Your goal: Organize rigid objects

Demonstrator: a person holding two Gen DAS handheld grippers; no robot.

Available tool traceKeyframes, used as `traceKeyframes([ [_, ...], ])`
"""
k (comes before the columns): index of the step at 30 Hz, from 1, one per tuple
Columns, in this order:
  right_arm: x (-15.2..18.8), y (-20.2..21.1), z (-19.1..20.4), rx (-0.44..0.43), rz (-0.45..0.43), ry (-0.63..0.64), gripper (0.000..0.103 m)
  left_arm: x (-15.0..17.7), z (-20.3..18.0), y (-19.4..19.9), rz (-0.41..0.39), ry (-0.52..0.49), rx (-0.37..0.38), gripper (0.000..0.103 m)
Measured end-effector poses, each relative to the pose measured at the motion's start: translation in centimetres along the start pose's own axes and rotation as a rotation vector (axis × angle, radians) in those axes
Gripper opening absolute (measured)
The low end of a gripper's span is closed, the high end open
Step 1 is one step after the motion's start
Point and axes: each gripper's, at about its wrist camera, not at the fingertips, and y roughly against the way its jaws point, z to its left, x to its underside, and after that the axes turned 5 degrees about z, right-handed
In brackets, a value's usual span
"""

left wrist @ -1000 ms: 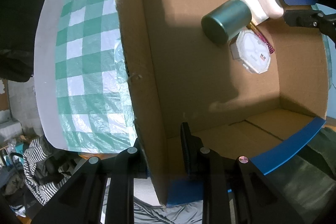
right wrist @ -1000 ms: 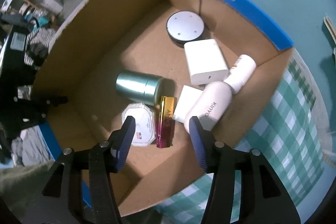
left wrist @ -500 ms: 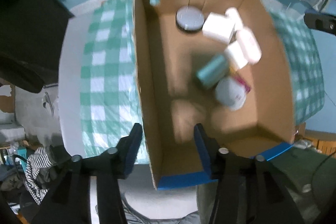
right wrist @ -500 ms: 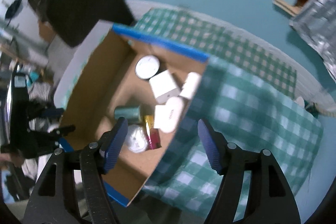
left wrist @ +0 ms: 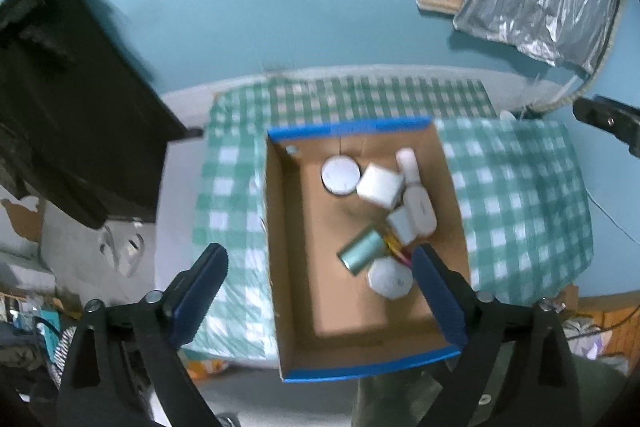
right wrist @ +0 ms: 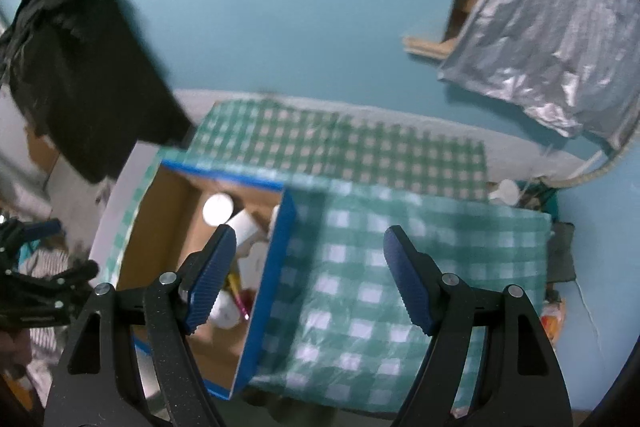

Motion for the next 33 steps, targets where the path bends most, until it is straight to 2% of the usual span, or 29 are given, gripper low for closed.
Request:
traceKeyframes([
  [4, 0.2, 1.8, -1.0, 0.014, -0.043, -0.037, 0.076, -0.5, -0.6, 2.7, -0.072, 0.013, 0.028, 0.096],
  [6, 0.3, 2.4, -1.4, 0.027, -0.056, -0.044, 0.076, -0.8, -0.8, 3.7, -0.093, 0.019, 0.055, 0.101],
  [12, 0.9, 3.5, -1.9, 0.076, -0.1, -0.048, 0.076, -1.5, -1.7, 5.2, -0.122, -0.004, 0.055, 0.102],
  [19, 1.0, 3.9, -2.3, 0.085, -0.107, -0.042, 0.076, -1.6, -2.0, 6.2, -0.139, 0.02, 0.099, 0.102],
  [33, 0.6, 4.0, -2.7, 0.076, -0.107, -0.029, 0.076, -1.8, -2.7, 6.5, -0.152, 0.042, 0.039, 0.102],
])
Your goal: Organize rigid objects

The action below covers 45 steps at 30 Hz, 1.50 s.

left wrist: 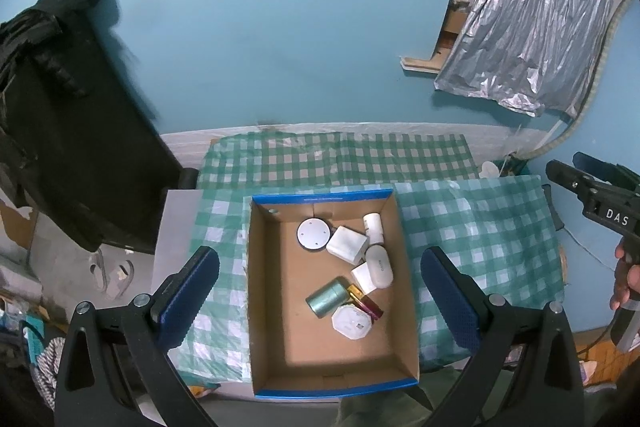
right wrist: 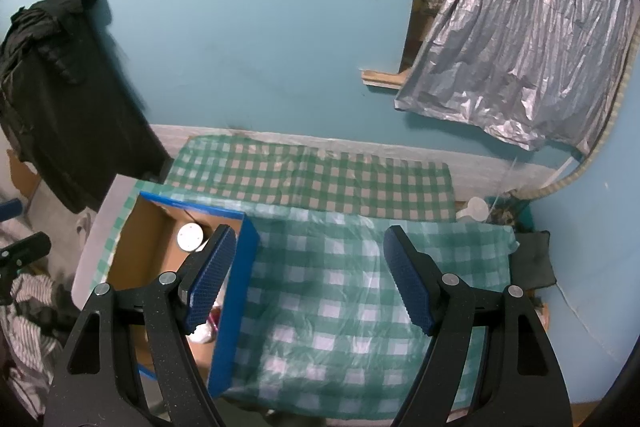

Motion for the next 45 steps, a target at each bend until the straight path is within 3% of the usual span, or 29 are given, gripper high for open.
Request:
traceKeyframes([
  [45, -0.8, -1.3, -0.4, -0.037, 0.031, 0.046, 0.076, -0.3, -1.8, -0.8, 0.034, -0.016, -0.035, 0.102],
])
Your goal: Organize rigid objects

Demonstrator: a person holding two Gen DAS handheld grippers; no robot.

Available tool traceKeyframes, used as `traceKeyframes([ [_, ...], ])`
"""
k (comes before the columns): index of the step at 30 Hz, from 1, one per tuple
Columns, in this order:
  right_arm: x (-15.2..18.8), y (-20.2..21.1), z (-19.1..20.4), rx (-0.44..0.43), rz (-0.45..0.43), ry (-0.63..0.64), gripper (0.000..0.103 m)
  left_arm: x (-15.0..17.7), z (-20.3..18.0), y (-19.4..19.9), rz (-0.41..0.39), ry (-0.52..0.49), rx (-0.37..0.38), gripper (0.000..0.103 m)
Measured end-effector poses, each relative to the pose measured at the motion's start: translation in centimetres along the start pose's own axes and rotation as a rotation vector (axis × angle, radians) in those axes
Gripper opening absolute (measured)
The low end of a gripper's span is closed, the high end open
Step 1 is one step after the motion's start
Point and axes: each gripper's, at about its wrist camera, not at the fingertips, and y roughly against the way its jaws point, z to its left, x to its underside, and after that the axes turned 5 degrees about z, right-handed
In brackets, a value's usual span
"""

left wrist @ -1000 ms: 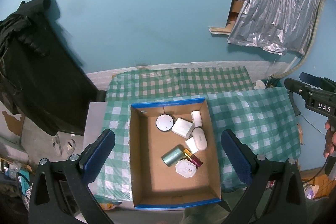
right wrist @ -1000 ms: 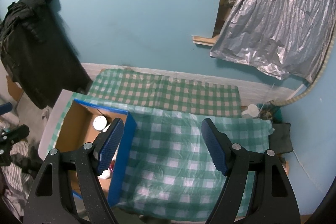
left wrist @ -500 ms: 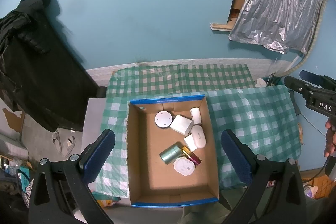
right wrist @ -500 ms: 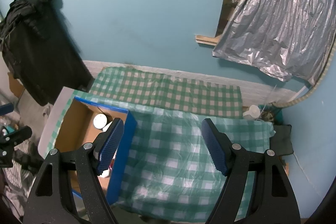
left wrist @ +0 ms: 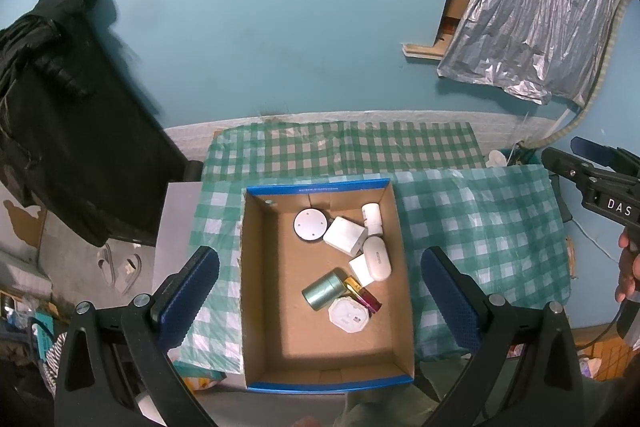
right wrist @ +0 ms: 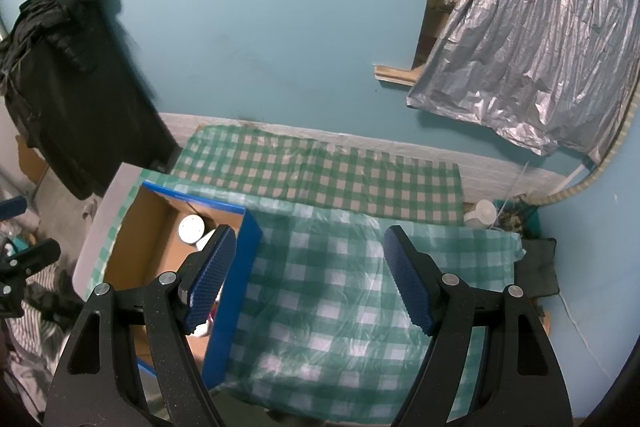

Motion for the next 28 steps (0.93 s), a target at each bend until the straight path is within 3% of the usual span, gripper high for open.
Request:
traceKeyframes([
  [28, 0.9, -0.4, 0.2, -0.009, 0.024, 0.0, 0.076, 0.8, 1.1, -0.5, 0.019, 0.007, -0.023, 0.102],
])
